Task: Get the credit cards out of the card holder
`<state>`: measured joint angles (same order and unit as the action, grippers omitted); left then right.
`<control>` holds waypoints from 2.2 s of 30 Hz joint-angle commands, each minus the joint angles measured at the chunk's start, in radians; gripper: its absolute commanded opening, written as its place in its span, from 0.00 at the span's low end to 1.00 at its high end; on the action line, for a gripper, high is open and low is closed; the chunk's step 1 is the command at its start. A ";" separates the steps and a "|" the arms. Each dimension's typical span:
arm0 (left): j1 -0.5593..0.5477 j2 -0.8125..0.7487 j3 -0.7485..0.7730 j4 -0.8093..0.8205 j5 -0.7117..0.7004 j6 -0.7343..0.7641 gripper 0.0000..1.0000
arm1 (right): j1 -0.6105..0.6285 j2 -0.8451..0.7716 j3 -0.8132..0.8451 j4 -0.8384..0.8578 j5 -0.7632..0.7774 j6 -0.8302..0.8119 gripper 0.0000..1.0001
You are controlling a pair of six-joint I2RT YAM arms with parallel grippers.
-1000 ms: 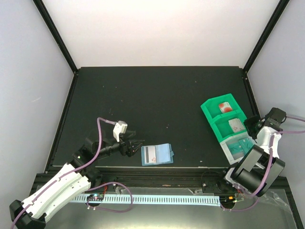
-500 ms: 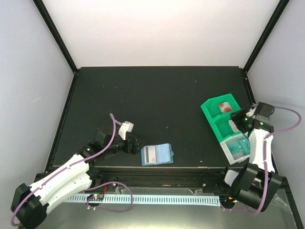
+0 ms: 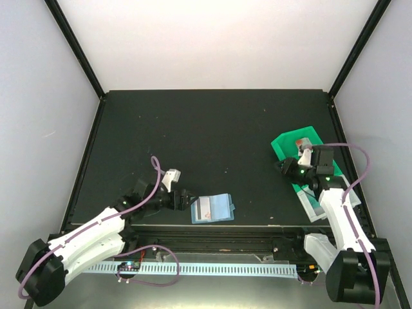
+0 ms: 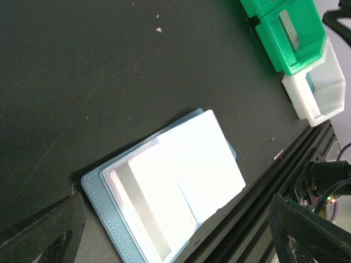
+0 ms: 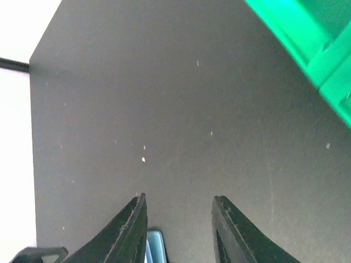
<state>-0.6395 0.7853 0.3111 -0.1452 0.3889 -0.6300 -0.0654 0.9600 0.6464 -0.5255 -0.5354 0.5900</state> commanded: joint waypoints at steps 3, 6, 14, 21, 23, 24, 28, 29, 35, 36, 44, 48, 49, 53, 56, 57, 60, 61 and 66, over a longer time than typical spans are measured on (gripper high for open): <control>0.007 -0.016 -0.071 0.143 0.061 -0.137 0.93 | 0.113 -0.084 -0.130 0.074 -0.048 0.050 0.34; 0.007 -0.010 -0.107 0.210 0.068 -0.183 0.92 | 0.194 -0.121 -0.160 0.072 -0.037 0.065 0.34; 0.006 0.046 -0.130 0.306 0.117 -0.255 0.87 | 0.390 -0.193 -0.223 0.128 0.025 0.171 0.33; 0.004 0.078 -0.131 0.303 0.127 -0.280 0.86 | 0.595 -0.140 -0.240 0.256 0.127 0.272 0.34; 0.004 0.081 -0.132 0.294 0.133 -0.283 0.86 | 0.655 -0.091 -0.223 0.282 0.151 0.284 0.33; 0.004 0.078 -0.132 0.287 0.138 -0.283 0.86 | 0.688 -0.067 -0.211 0.293 0.168 0.290 0.33; 0.002 0.043 -0.144 0.274 0.129 -0.282 0.86 | 0.822 0.027 -0.169 0.347 0.233 0.319 0.33; 0.003 0.030 -0.150 0.276 0.125 -0.287 0.87 | 0.849 0.050 -0.158 0.359 0.246 0.322 0.33; 0.003 -0.035 -0.164 0.249 0.087 -0.306 0.86 | 0.978 0.187 -0.109 0.456 0.284 0.332 0.33; 0.003 -0.040 -0.163 0.243 0.087 -0.307 0.86 | 0.992 0.208 -0.098 0.461 0.290 0.332 0.33; 0.004 -0.065 -0.156 0.232 0.092 -0.334 0.86 | 1.041 0.432 -0.002 0.523 0.262 0.318 0.30; 0.004 -0.075 -0.164 0.234 0.092 -0.348 0.86 | 1.048 0.518 0.016 0.535 0.259 0.325 0.28; 0.004 -0.076 -0.168 0.235 0.091 -0.349 0.86 | 1.049 0.529 0.015 0.538 0.259 0.327 0.28; 0.004 -0.071 -0.173 0.234 0.092 -0.352 0.86 | 1.052 0.559 0.009 0.544 0.265 0.325 0.27; 0.004 -0.062 -0.172 0.237 0.103 -0.356 0.86 | 1.053 0.578 0.009 0.540 0.272 0.320 0.26; 0.004 -0.060 -0.172 0.238 0.105 -0.356 0.86 | 1.053 0.583 0.009 0.538 0.277 0.319 0.26; 0.003 -0.052 -0.176 0.244 0.114 -0.365 0.85 | 1.053 0.601 -0.001 0.548 0.276 0.321 0.25; 0.004 -0.051 -0.177 0.245 0.119 -0.365 0.85 | 1.053 0.605 -0.006 0.553 0.277 0.323 0.25; 0.003 -0.055 -0.193 0.264 0.120 -0.383 0.85 | 1.053 0.636 -0.020 0.531 0.316 0.310 0.17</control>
<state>-0.6380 0.7326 0.1387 0.0982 0.4957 -0.9886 0.9813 1.5677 0.6395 0.0013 -0.2687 0.9161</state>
